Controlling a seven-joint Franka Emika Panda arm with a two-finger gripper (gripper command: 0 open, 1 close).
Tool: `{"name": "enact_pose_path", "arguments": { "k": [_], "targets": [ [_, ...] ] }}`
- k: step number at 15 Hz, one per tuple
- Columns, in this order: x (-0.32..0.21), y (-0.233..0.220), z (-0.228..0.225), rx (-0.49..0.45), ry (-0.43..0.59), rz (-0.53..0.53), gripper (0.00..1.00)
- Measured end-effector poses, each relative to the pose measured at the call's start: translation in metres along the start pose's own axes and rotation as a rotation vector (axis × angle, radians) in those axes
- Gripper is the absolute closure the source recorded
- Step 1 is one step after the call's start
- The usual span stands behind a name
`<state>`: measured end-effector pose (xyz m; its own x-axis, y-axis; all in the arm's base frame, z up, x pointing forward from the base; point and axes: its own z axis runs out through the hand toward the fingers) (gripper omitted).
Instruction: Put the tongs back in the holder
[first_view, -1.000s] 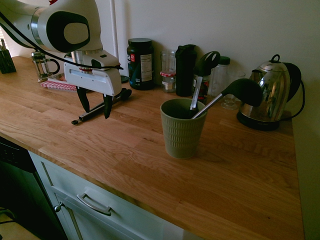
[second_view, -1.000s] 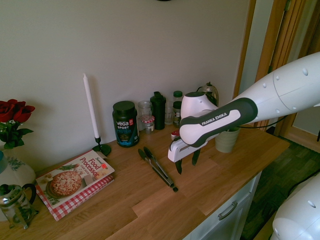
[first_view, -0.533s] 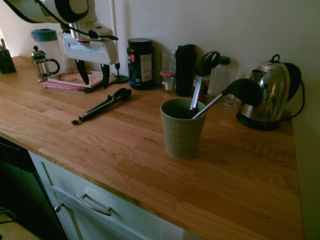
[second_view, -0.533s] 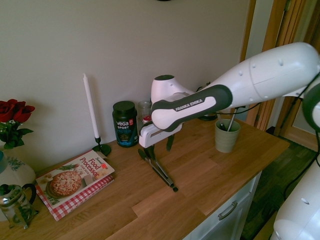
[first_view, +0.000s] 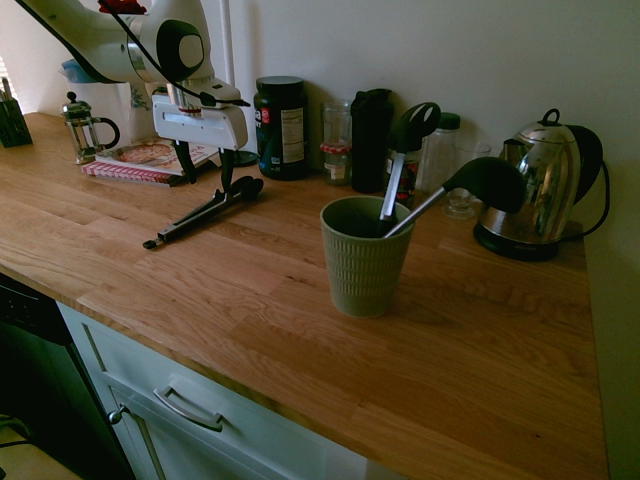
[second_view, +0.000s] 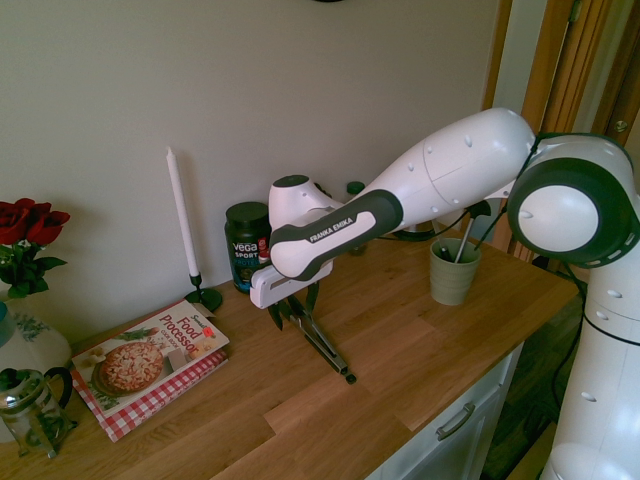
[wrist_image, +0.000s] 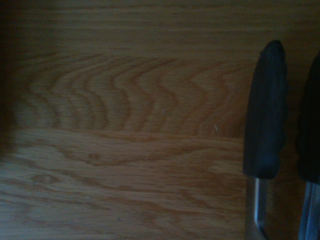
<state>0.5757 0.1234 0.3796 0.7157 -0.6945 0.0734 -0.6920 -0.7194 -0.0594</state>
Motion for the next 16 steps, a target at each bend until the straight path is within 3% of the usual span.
{"name": "enact_pose_path", "arguments": {
  "k": [1,2,16],
  "targets": [
    [-0.001,-0.001,0.002,-0.001,-0.002,-0.002,0.0],
    [-0.002,-0.002,0.005,-0.001,-0.004,-0.003,1.0],
    [0.007,-0.008,0.036,0.031,0.02,0.0,1.0]
  ]
}}
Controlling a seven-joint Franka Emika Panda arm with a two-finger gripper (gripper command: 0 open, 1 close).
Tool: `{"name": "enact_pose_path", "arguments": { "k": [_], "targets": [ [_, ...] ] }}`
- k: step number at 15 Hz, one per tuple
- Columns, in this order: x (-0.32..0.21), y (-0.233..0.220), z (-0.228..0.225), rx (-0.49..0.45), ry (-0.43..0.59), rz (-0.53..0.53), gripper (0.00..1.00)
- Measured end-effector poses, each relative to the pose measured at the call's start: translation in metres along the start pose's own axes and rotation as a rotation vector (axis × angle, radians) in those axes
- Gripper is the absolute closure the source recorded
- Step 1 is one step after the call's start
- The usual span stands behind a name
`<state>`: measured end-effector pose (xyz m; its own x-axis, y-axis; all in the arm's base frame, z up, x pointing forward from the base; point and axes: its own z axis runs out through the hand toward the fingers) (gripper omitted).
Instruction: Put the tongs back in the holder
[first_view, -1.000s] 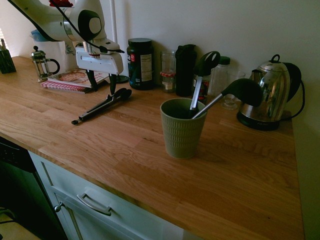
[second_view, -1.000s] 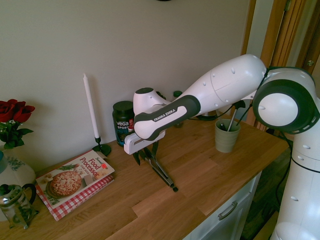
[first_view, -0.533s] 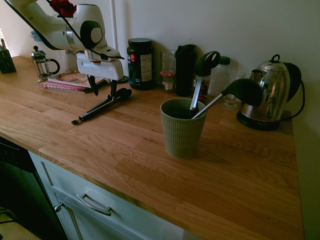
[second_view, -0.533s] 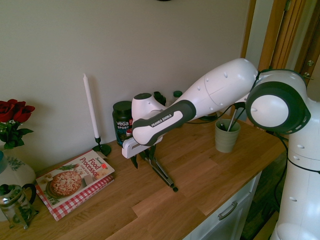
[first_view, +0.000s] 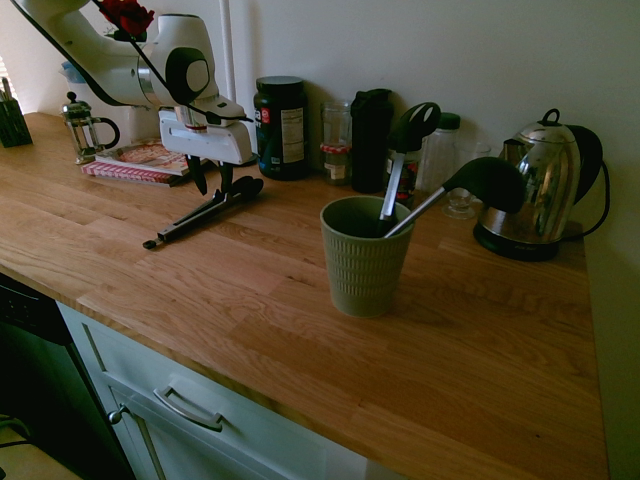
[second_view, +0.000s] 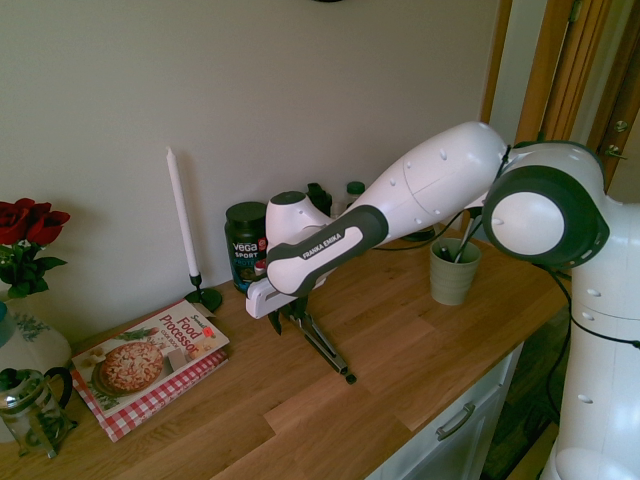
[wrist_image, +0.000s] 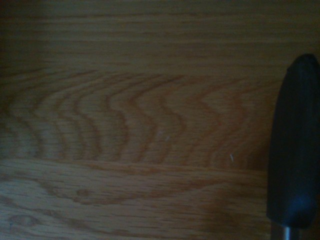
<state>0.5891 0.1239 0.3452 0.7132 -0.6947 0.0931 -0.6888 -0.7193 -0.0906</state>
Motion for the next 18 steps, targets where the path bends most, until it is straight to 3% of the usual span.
{"name": "enact_pose_path", "arguments": {
  "k": [14,16,18],
  "targets": [
    [0.012,0.015,0.001,0.024,0.01,0.037,1.0],
    [0.023,0.021,-0.026,0.063,0.03,0.055,1.0],
    [0.031,0.031,-0.081,0.114,0.073,0.069,1.0]
  ]
}}
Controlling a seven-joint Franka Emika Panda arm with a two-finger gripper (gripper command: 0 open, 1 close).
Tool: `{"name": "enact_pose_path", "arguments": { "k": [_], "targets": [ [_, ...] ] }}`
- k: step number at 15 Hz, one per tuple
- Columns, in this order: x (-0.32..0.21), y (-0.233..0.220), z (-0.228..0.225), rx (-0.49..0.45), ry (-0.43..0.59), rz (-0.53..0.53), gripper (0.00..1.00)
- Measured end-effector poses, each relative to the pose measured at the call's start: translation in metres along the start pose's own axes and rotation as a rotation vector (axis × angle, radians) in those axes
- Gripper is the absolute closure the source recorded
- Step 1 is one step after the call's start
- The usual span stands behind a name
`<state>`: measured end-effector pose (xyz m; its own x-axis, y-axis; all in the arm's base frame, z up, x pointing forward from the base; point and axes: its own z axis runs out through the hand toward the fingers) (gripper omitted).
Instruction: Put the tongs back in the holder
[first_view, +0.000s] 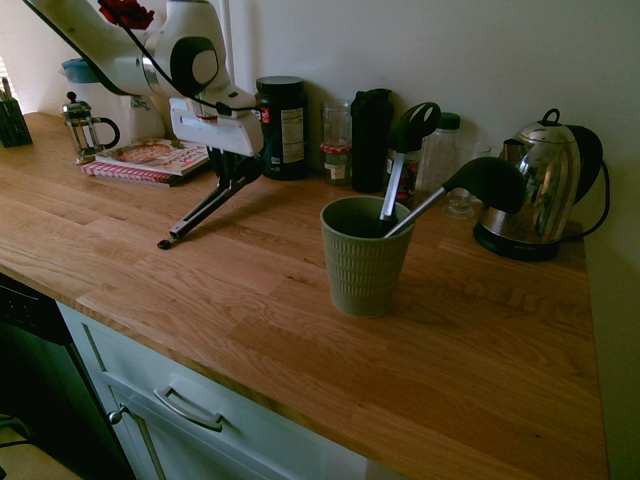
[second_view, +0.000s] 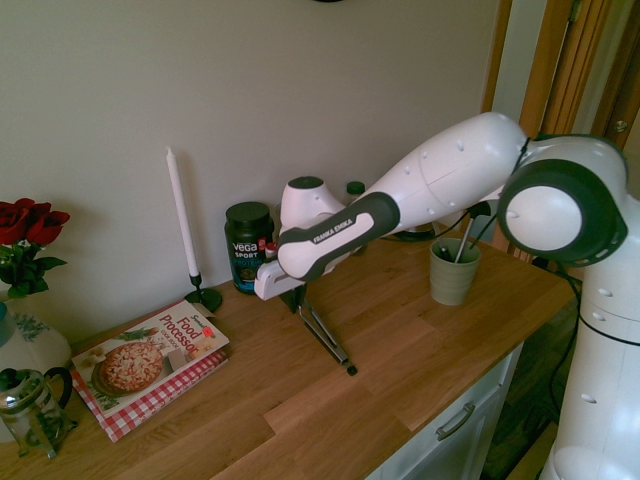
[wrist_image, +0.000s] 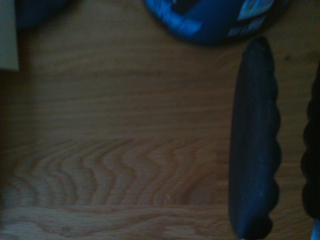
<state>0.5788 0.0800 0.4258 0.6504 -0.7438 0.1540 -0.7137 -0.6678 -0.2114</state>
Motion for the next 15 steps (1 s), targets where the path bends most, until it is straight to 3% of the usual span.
{"name": "enact_pose_path", "arguments": {
  "k": [3,11,15],
  "targets": [
    [0.01,0.022,-0.078,0.048,0.026,0.031,1.0],
    [0.019,0.09,-0.196,0.107,0.121,0.084,1.0],
    [0.058,0.172,-0.301,0.087,0.226,0.145,1.0]
  ]
}}
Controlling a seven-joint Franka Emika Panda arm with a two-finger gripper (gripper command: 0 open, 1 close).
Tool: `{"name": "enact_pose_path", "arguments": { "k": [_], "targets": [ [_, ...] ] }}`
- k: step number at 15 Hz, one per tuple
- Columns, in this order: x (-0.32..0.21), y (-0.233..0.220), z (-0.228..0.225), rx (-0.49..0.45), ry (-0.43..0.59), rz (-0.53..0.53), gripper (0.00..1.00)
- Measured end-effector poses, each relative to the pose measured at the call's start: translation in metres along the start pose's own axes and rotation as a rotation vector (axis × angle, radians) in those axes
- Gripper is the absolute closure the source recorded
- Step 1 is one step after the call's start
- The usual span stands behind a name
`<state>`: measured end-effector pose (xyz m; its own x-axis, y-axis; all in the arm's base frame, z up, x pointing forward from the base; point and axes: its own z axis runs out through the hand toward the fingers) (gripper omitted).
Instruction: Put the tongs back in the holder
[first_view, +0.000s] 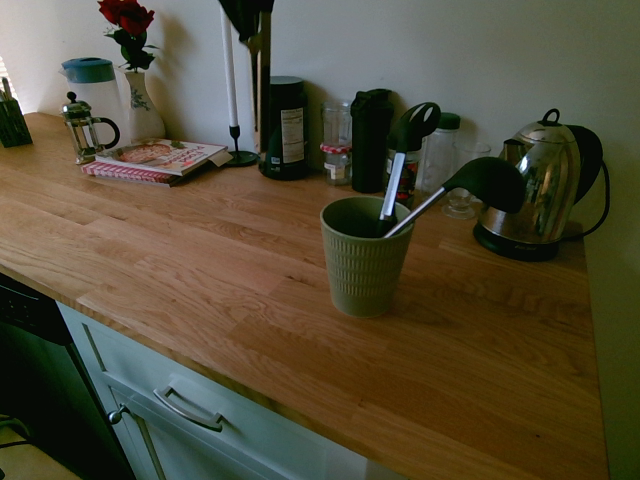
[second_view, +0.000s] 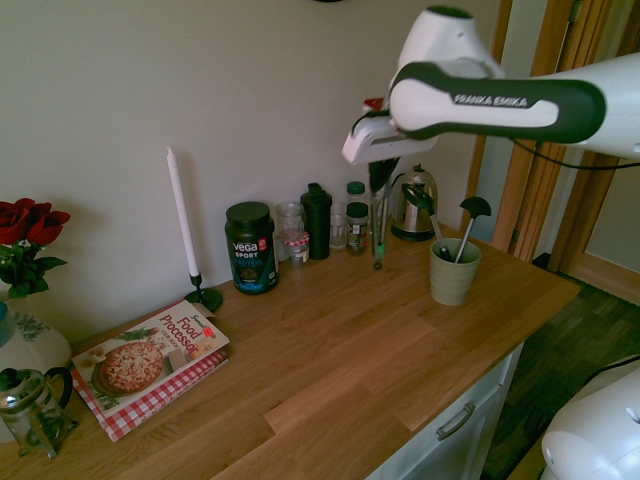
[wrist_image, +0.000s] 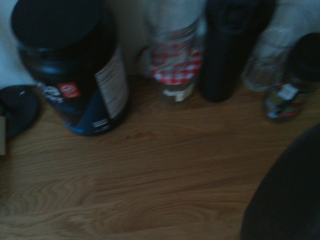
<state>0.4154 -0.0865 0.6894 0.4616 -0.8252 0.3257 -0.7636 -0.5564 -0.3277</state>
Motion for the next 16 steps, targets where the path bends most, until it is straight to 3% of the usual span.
{"name": "enact_pose_path", "arguments": {
  "k": [2,4,10,11,16],
  "targets": [
    [0.04,0.043,-0.031,-0.005,0.04,0.048,1.0],
    [0.062,0.073,-0.03,-0.024,0.046,0.086,1.0],
    [0.074,0.135,0.052,-0.079,0.013,0.164,1.0],
    [0.075,0.146,0.067,-0.076,0.008,0.177,0.0],
    [0.069,0.169,0.13,-0.085,-0.043,0.214,0.0]
  ]
}}
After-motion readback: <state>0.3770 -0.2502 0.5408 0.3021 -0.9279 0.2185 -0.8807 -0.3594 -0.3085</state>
